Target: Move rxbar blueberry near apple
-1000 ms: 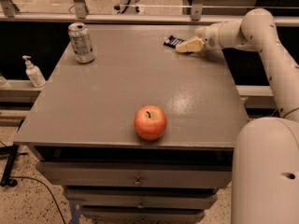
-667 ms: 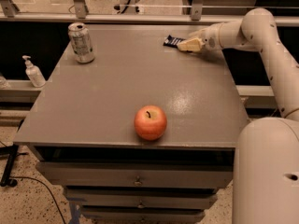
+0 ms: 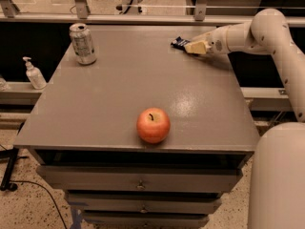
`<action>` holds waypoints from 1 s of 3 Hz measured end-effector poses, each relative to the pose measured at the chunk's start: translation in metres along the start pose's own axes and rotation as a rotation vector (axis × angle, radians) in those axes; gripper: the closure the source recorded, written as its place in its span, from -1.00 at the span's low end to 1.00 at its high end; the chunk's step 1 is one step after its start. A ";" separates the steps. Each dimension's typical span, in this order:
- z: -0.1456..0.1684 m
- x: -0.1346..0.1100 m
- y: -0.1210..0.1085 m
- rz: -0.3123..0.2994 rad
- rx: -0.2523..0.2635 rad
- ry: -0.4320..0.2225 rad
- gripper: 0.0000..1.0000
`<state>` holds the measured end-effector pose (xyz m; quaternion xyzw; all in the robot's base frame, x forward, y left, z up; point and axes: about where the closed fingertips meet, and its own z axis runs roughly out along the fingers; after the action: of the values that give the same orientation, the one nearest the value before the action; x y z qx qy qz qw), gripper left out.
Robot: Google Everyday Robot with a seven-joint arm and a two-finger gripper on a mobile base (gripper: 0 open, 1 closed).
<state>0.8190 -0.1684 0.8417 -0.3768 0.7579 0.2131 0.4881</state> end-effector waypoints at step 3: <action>-0.076 -0.002 0.107 -0.180 -0.346 0.012 1.00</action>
Offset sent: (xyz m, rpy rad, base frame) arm -0.1150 0.0104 0.0491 0.0305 0.0395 0.4196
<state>0.6919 -0.1535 0.8718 -0.5226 0.6759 0.2934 0.4288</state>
